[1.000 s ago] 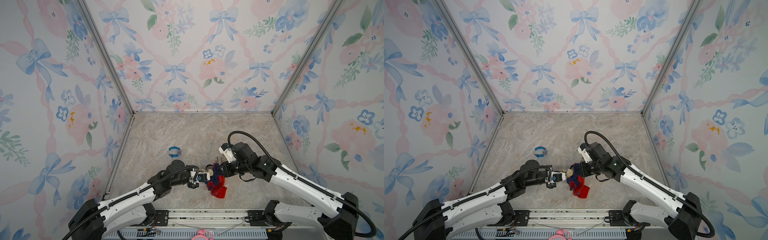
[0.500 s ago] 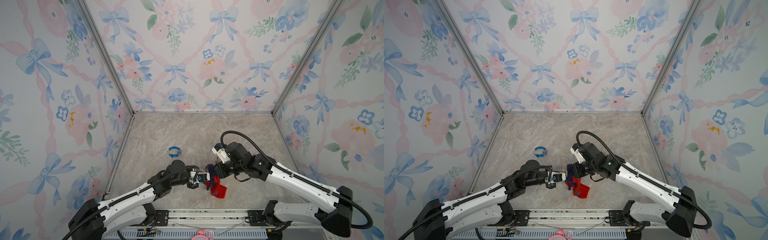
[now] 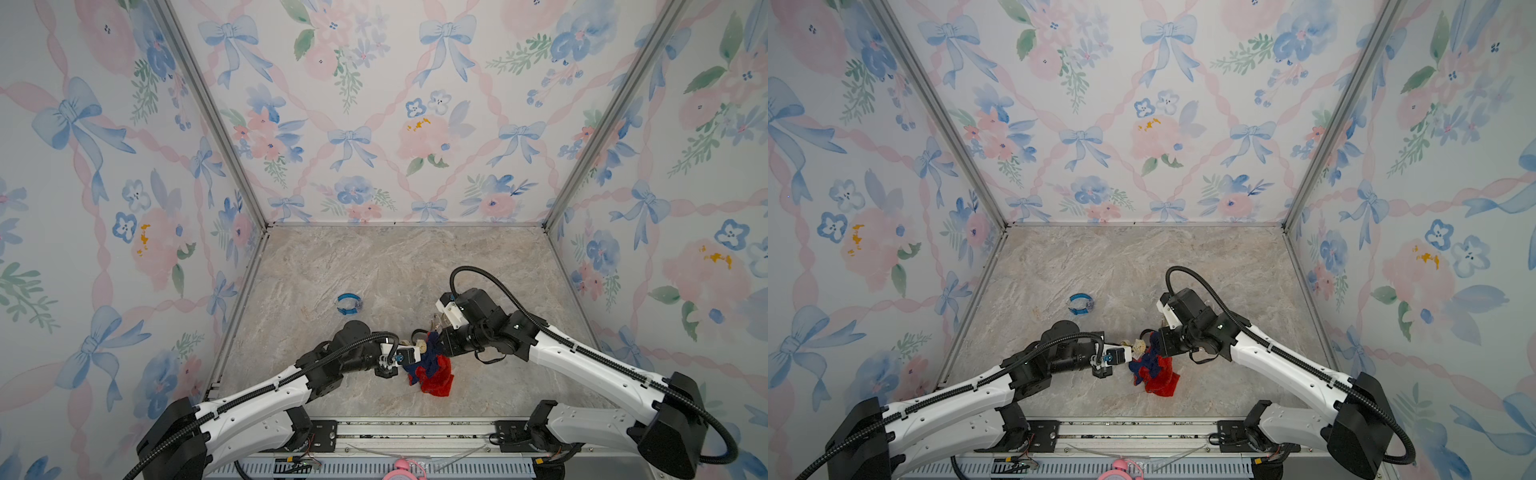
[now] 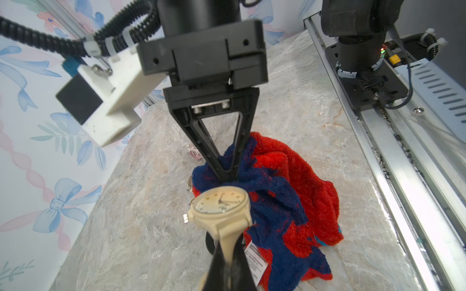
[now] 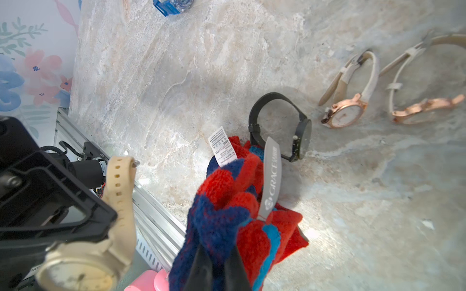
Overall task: Wipe the watch dial
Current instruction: Wipe the dirt from the watch dial.
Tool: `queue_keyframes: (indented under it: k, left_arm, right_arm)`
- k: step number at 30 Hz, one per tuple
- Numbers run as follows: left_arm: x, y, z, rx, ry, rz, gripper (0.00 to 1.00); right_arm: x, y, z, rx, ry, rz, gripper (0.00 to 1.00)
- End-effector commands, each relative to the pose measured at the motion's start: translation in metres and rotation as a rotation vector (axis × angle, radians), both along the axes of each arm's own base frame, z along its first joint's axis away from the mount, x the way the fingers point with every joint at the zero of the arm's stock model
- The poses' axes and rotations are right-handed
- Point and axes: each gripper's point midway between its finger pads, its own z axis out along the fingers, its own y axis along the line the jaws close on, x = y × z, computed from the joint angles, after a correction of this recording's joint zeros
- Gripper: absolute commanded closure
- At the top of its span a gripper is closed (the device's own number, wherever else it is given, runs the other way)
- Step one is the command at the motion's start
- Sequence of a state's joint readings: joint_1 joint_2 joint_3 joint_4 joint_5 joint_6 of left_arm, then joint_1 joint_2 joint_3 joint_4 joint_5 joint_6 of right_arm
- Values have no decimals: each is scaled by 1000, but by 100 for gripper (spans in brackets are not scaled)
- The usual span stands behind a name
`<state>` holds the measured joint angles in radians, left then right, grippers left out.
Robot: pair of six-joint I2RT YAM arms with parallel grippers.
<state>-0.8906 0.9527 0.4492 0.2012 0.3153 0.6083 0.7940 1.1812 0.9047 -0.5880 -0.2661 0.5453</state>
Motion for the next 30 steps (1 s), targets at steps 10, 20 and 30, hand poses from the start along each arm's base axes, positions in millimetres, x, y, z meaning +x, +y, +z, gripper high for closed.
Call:
queue_keyframes:
  k: [10, 20, 30]
  left_arm:
    - [-2, -7, 19, -52, -24, -24, 100]
    - [-3, -7, 21, -57, -28, -26, 100]
    - [-2, -5, 24, -63, -36, -21, 100]
  right_arm:
    - [-15, 26, 60, 112, -79, 99, 100]
    - [-16, 40, 41, 67, -63, 132, 100]
    - [-2, 8, 10, 38, -4, 29, 100]
